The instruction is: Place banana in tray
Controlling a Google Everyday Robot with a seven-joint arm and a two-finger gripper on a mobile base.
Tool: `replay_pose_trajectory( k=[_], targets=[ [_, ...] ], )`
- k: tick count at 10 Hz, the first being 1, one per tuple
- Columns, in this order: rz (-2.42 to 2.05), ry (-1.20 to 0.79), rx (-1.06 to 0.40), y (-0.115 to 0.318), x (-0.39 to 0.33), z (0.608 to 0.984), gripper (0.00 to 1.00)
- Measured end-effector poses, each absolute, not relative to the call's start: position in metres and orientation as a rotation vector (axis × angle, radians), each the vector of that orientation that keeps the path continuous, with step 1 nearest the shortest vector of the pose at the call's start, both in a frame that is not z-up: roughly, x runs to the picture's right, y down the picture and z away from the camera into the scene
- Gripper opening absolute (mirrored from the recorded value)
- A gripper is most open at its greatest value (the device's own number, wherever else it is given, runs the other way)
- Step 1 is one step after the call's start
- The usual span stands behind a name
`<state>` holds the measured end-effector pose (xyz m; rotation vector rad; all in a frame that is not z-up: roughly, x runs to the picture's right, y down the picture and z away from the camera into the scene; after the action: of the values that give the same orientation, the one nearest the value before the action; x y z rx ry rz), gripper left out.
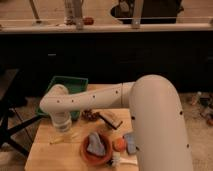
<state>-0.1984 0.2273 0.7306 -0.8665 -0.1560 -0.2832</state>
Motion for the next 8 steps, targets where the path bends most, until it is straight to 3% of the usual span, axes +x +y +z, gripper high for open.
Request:
replay_pose_trajectory(
  k=[8],
  targets=[
    [-0.18,-0.17,-0.823,0.182,-0.153,0.721,0.0]
  ],
)
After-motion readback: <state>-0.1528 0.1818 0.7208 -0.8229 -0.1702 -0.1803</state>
